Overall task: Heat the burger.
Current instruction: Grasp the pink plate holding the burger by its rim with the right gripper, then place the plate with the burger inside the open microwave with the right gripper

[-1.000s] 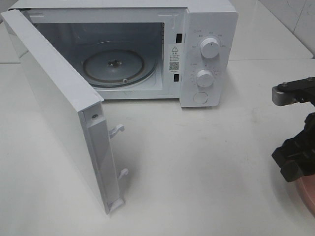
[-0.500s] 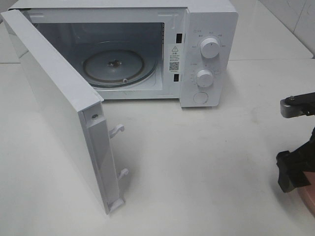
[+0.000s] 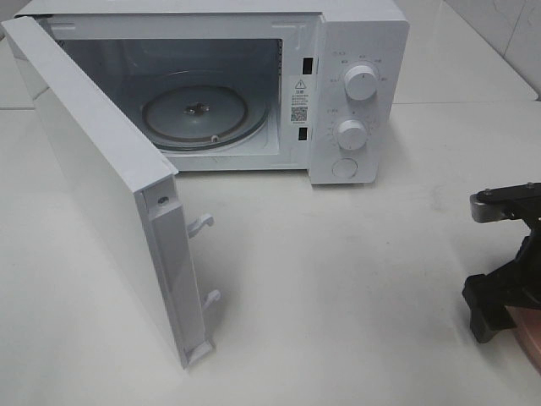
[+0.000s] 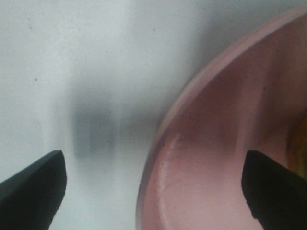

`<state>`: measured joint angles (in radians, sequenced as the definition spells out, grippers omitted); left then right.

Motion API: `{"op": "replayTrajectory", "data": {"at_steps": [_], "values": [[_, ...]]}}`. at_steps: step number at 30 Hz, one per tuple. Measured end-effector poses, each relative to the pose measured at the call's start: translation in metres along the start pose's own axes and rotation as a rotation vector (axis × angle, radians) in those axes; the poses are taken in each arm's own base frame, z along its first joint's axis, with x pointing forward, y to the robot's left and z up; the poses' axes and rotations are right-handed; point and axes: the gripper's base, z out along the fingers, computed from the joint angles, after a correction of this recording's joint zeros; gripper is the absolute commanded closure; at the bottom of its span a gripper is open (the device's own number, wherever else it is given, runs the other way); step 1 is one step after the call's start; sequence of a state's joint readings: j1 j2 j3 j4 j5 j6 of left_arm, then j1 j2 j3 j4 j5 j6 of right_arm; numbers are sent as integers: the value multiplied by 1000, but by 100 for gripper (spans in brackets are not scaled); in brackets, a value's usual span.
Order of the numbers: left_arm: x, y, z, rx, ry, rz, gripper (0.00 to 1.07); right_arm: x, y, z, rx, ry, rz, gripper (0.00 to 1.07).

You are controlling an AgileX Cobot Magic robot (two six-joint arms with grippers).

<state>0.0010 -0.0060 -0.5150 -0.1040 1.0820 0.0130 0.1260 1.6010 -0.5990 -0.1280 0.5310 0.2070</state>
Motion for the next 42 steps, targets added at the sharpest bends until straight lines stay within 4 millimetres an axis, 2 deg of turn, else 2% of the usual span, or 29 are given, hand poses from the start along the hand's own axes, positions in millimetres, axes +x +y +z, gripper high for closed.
{"op": "replayTrajectory", "data": {"at_steps": [11,16,18,21,23,24,25,26,28,31,32,42], "values": [[0,0,0,0,0,0,20,-5,2,17,-2,8,22,19],[0,0,0,0,0,0,20,-6,1,18,7,13,13,26],[0,0,0,0,0,0,20,-6,1,18,13,17,6,41],[0,0,0,0,0,0,20,-6,0,18,17,18,1,45],[0,0,0,0,0,0,20,-5,-1,18,27,27,-10,61],[0,0,0,0,0,0,20,-5,-1,18,27,27,-10,61],[0,0,0,0,0,0,20,-5,-1,18,28,29,-11,73],[0,0,0,0,0,0,20,-5,-1,18,28,29,-11,73],[0,0,0,0,0,0,20,-5,0,18,25,33,0,98],[0,0,0,0,0,0,20,-4,0,18,22,33,10,102],[0,0,0,0,0,0,20,-3,0,17,22,44,29,107],[0,0,0,0,0,0,20,-3,5,14,40,40,17,107]]}}
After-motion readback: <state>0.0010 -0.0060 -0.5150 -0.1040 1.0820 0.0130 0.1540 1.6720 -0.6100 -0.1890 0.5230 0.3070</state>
